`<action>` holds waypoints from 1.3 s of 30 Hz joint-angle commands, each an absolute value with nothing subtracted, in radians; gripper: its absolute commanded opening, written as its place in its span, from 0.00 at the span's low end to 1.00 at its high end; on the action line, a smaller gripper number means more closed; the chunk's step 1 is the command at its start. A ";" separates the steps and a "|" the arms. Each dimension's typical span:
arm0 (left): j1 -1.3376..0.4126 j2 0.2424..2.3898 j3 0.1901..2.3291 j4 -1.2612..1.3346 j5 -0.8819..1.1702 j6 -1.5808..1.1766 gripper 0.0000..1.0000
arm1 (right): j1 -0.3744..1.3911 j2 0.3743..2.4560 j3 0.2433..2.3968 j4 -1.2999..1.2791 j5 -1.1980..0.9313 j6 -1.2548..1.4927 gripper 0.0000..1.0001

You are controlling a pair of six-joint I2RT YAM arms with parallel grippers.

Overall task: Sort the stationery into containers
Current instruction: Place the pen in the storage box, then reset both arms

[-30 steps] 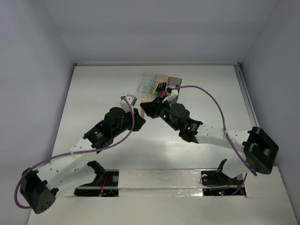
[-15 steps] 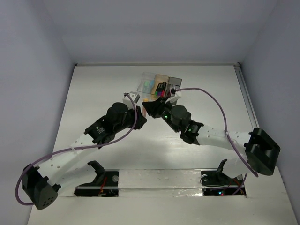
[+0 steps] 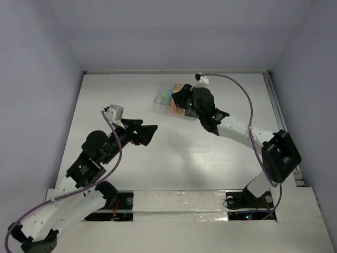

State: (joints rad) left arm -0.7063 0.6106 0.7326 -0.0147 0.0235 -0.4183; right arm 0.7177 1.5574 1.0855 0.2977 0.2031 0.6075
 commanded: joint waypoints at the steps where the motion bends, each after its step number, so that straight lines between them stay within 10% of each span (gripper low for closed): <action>1: -0.706 0.558 0.755 -0.133 -0.052 -0.365 0.77 | 0.680 1.661 1.231 0.313 0.155 0.551 0.00; 21: -0.580 0.466 0.729 -0.160 -0.111 -0.291 0.99 | 0.591 2.279 1.925 0.121 0.183 0.477 0.01; 31: -0.420 0.489 0.710 -0.098 0.086 -0.301 0.99 | 0.591 2.182 1.892 0.115 0.114 0.443 0.93; 39: -0.385 0.489 0.718 -0.063 0.098 -0.313 0.99 | 0.591 1.738 1.588 0.156 0.126 0.371 1.00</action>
